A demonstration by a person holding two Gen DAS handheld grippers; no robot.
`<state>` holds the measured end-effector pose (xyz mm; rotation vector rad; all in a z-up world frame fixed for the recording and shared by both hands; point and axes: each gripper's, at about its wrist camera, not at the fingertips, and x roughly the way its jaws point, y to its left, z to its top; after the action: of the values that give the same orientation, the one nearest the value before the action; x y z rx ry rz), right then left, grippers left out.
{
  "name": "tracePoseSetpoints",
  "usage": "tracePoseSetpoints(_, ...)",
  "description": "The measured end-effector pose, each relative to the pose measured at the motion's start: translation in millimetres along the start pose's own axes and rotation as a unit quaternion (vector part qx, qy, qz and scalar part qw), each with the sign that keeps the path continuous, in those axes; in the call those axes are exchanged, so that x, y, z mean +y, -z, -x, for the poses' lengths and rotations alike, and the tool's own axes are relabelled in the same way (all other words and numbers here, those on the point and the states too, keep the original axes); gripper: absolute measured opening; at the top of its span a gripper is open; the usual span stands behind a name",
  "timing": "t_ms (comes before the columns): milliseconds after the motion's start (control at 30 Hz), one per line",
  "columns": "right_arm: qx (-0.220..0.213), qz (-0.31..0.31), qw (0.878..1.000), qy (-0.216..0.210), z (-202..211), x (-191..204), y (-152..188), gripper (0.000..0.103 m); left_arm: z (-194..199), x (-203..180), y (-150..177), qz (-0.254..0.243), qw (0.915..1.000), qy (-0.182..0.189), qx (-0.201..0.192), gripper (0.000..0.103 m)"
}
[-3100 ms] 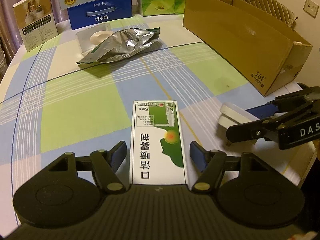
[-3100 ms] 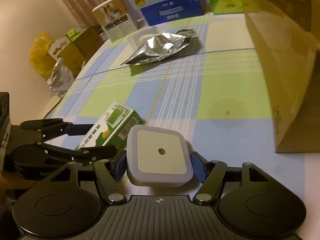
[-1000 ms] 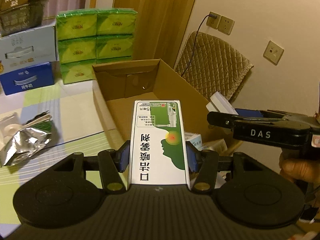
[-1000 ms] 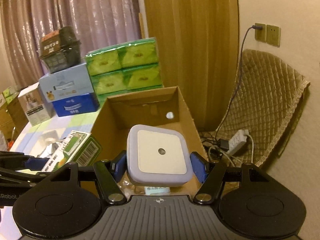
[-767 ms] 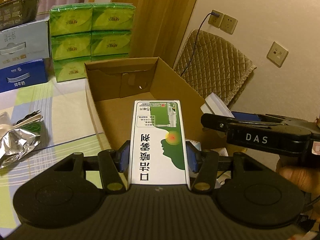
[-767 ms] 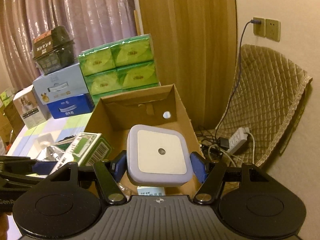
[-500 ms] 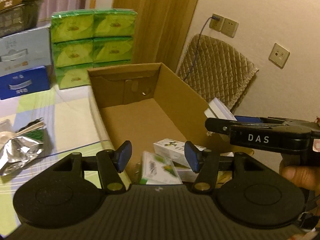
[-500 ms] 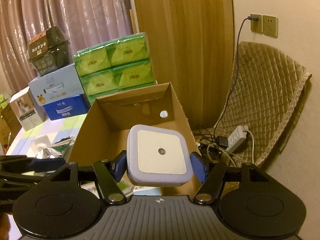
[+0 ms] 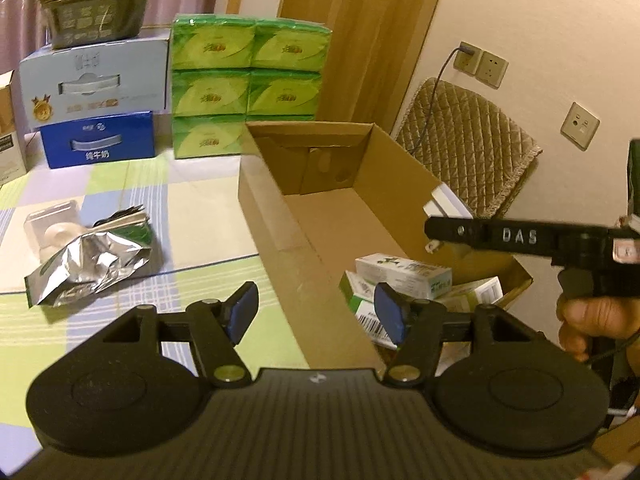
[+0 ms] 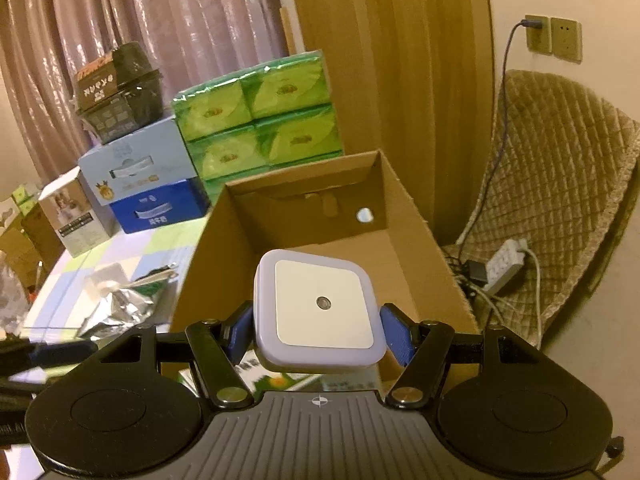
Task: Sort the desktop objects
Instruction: 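Carry both items into the cardboard box and open both tools, then withdraw both tools from the cardboard box back over the table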
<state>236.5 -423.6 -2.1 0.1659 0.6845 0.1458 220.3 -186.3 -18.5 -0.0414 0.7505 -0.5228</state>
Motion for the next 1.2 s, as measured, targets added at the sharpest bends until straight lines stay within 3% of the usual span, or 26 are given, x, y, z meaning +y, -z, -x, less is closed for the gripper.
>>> tracePoseSetpoints(100, -0.006, -0.007, 1.000, -0.014, -3, 2, -4, 0.068, 2, 3, 3, 0.004, 1.0000, -0.001, 0.002, 0.060)
tracePoseSetpoints(133, -0.011, -0.010, 1.000, -0.011, -2, 2, -6, 0.078, 3, 5, 5, 0.005, 1.0000, 0.000, 0.003, 0.061)
tracePoseSetpoints(167, -0.018, -0.014, 1.000, -0.008, 1, 2, -6, 0.081, 4, 7, 6, 0.007, 1.0000, 0.000, 0.003, 0.062)
tracePoseSetpoints(600, -0.031, -0.043, 0.999, -0.001, 38, 6, 19, 0.083, 31, 25, 22, 0.032, 0.9994, -0.016, -0.003, 0.068)
tracePoseSetpoints(1200, -0.022, -0.033, 0.998, -0.049, 83, 78, 58, 0.092, 111, 77, 66, 0.064, 0.9950, -0.075, -0.010, 0.079)
